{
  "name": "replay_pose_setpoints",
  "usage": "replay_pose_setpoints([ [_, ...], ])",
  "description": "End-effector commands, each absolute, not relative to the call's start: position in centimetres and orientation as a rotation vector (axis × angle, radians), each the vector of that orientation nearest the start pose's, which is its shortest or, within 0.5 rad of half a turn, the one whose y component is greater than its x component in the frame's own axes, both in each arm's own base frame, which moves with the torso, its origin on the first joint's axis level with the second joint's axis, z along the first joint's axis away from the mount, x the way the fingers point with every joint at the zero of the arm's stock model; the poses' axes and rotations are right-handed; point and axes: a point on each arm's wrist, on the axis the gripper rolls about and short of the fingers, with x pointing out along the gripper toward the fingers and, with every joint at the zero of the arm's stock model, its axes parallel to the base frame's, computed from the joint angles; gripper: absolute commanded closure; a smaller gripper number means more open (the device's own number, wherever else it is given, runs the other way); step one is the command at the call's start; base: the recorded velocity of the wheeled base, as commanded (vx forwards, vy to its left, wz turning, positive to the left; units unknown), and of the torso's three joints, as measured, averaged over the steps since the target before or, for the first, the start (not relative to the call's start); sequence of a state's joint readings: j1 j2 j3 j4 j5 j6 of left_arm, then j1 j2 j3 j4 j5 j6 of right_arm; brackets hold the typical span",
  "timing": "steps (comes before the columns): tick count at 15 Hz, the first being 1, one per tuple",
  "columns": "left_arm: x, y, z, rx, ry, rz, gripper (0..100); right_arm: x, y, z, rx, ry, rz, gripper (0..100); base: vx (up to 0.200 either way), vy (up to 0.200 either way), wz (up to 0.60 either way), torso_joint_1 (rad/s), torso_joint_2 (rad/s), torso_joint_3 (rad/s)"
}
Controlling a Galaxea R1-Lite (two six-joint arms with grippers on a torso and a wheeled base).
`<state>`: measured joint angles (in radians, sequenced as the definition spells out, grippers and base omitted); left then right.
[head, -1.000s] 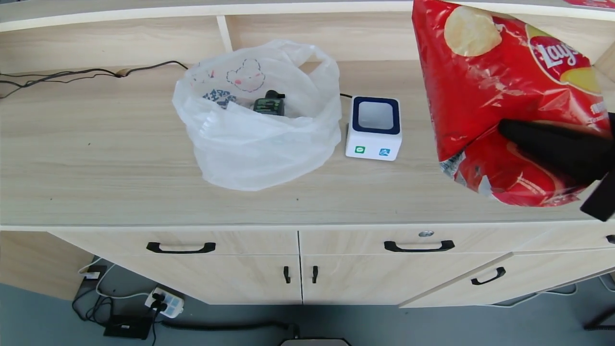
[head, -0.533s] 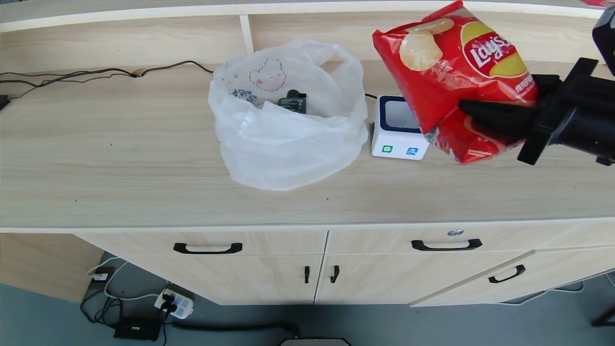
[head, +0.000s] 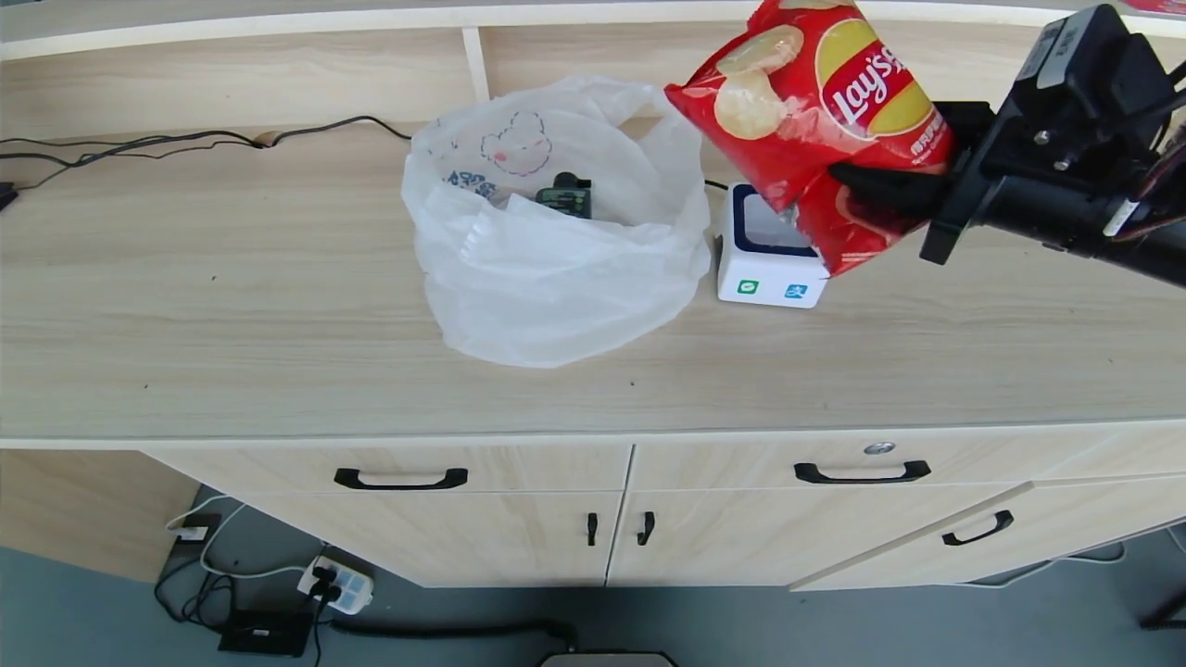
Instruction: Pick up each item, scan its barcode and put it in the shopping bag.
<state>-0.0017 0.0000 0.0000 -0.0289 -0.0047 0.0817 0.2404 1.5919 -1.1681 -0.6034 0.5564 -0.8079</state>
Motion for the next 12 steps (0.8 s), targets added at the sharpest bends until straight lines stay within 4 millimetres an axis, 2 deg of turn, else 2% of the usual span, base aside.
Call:
replay_pose_setpoints([
  [1,-2.3,0.0,7.9,0.078,-0.028,-0.005,0,30.3,8.6,30.4,-0.816,-0.478,0.682,100,0.0,0.0,0.0,0.0,0.0,0.0],
  [6,-2.3,0.0,7.9,0.077,-0.028,-0.004,0,31.4,6.8,31.2,-0.891,-0.503,0.591,100,0.0,0.0,0.0,0.0,0.0,0.0],
  [12,-2.3,0.0,7.8,0.072,-0.026,-0.004,0,31.8,6.9,30.9,-0.882,-0.503,0.59,100,0.0,0.0,0.0,0.0,0.0,0.0],
])
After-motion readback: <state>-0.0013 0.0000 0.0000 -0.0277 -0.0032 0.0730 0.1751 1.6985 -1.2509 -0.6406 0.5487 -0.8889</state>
